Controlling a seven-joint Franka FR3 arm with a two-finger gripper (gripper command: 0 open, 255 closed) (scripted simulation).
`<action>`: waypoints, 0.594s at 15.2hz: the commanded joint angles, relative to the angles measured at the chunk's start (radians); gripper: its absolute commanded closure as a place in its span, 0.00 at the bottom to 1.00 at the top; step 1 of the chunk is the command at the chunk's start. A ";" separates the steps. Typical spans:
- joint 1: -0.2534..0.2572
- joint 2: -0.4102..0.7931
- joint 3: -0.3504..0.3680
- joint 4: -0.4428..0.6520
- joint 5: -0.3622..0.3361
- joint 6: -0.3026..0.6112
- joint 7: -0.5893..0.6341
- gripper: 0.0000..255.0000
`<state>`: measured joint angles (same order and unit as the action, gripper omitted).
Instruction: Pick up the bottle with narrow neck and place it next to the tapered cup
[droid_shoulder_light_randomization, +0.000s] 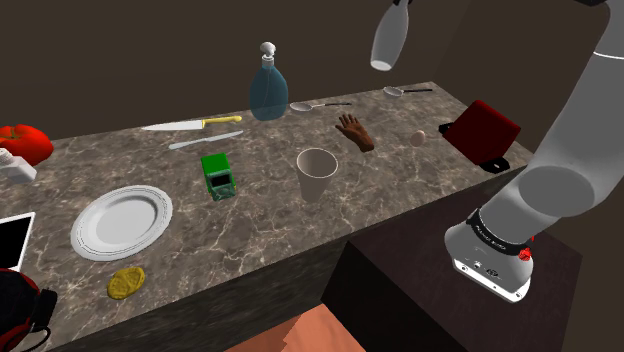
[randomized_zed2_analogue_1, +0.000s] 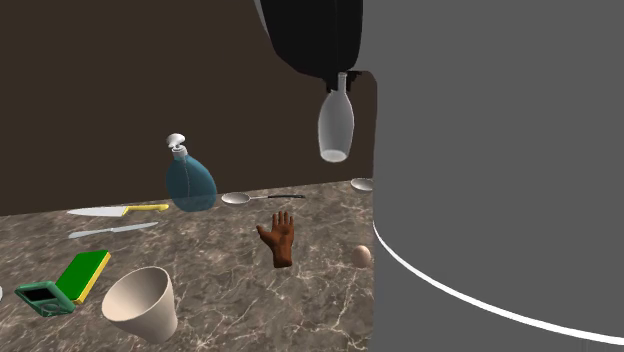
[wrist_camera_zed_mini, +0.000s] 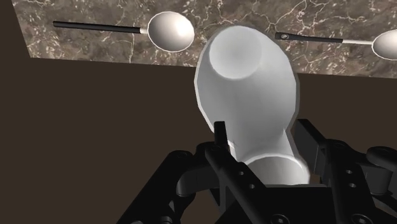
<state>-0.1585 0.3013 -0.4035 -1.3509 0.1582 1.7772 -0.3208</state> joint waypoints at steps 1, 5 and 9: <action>-0.005 0.011 0.000 0.042 0.004 -0.032 0.001 1.00; -0.016 0.030 -0.001 0.125 0.011 -0.096 0.002 1.00; -0.002 0.002 0.000 0.132 -0.002 -0.129 0.019 1.00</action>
<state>-0.1712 0.3232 -0.4044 -1.2045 0.1656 1.6519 -0.3112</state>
